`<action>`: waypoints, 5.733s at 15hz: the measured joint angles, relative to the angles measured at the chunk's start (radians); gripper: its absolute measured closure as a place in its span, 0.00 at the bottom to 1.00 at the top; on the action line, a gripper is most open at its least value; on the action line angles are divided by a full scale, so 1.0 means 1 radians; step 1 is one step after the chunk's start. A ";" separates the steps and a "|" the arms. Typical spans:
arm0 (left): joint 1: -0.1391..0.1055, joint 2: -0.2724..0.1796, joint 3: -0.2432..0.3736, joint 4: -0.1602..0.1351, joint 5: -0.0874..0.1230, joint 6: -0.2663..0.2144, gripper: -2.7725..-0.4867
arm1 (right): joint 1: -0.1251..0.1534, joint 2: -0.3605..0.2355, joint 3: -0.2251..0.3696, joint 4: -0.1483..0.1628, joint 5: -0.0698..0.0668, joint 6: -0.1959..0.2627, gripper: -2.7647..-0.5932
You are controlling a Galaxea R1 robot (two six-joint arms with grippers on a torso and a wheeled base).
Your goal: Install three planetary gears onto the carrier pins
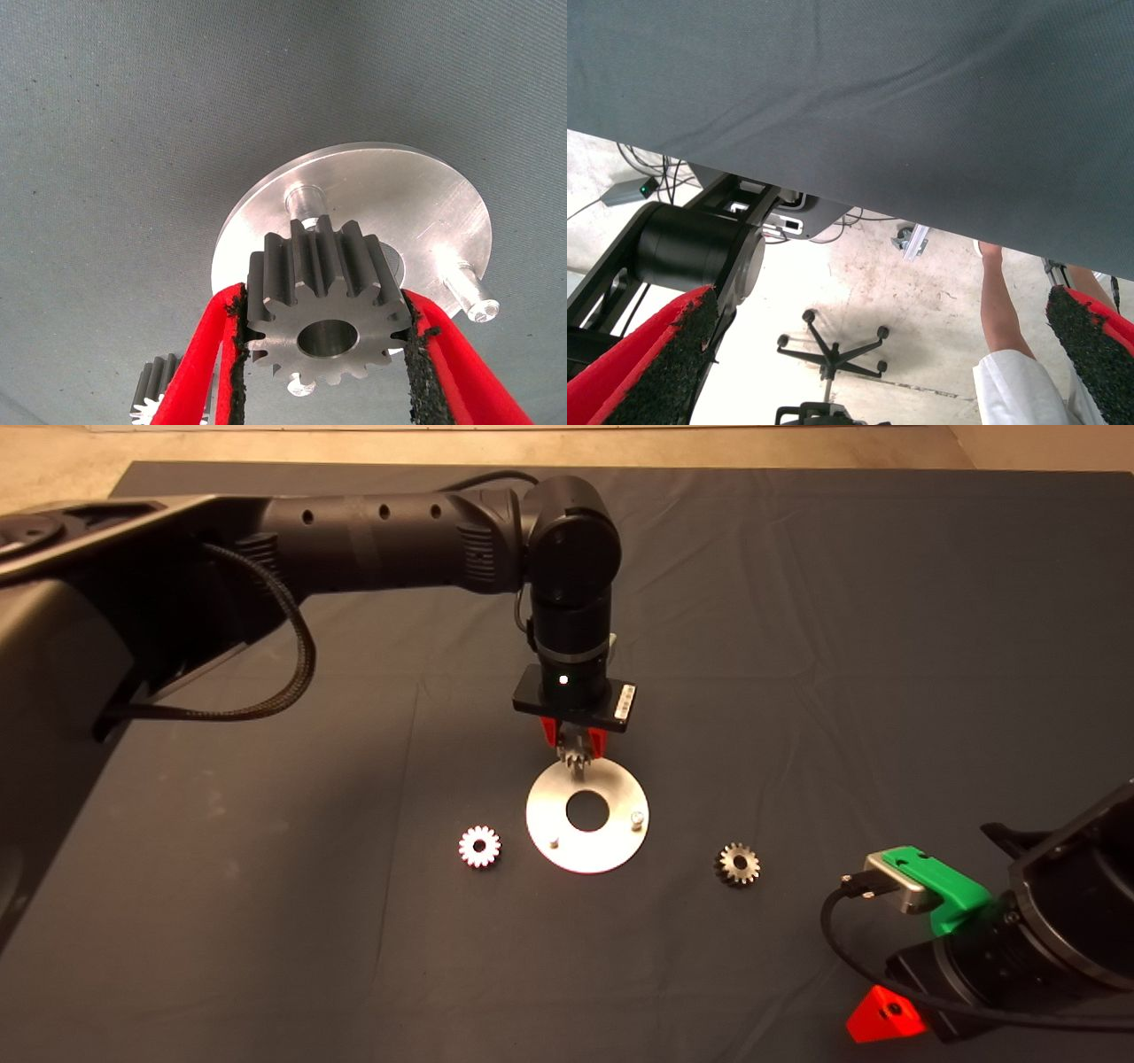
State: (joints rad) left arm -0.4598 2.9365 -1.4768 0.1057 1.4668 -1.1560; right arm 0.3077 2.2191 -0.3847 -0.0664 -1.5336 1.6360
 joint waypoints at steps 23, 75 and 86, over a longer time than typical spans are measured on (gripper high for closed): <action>0.024 0.000 -0.020 0.005 -0.021 0.024 0.80 | 0.000 0.000 0.000 0.000 0.000 0.000 0.00; -0.162 -0.334 0.513 -0.080 0.035 -0.312 0.45 | 0.000 0.000 0.000 0.000 0.000 0.000 0.00; -0.017 -0.357 0.644 0.027 0.052 -0.440 0.45 | 0.002 0.003 0.000 0.000 0.000 -0.001 0.00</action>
State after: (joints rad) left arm -0.4766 2.5796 -0.8326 0.1325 1.5191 -1.5962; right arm 0.3098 2.2222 -0.3847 -0.0664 -1.5340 1.6351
